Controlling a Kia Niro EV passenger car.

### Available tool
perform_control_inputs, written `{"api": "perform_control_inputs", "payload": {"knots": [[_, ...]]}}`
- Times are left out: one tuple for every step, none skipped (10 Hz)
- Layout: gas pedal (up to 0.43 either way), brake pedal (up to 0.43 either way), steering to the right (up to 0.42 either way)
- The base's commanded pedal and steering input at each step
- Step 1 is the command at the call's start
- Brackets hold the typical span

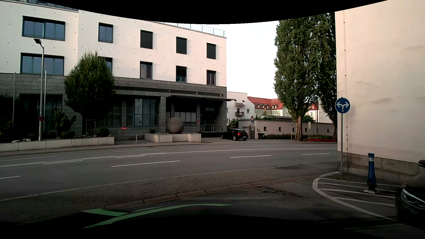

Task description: Follow the waypoints while adhering to traffic rules and regulations

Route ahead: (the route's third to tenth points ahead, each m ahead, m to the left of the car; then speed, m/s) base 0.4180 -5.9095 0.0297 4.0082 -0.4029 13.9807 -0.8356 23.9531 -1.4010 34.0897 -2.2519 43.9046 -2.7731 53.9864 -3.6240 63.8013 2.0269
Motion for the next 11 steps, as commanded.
{"api": "perform_control_inputs", "payload": {"knots": [[0.0,0.177,-0.078],[0.0,0.152,-0.08],[0.0,0.152,-0.088],[0.0,0.152,-0.103],[0.0,0.159,-0.116],[0.0,0.165,-0.131],[0.0,0.171,-0.137],[0.0,0.189,-0.139],[0.0,0.201,-0.139],[0.0,0.213,-0.141],[0.0,0.213,-0.145]]}}
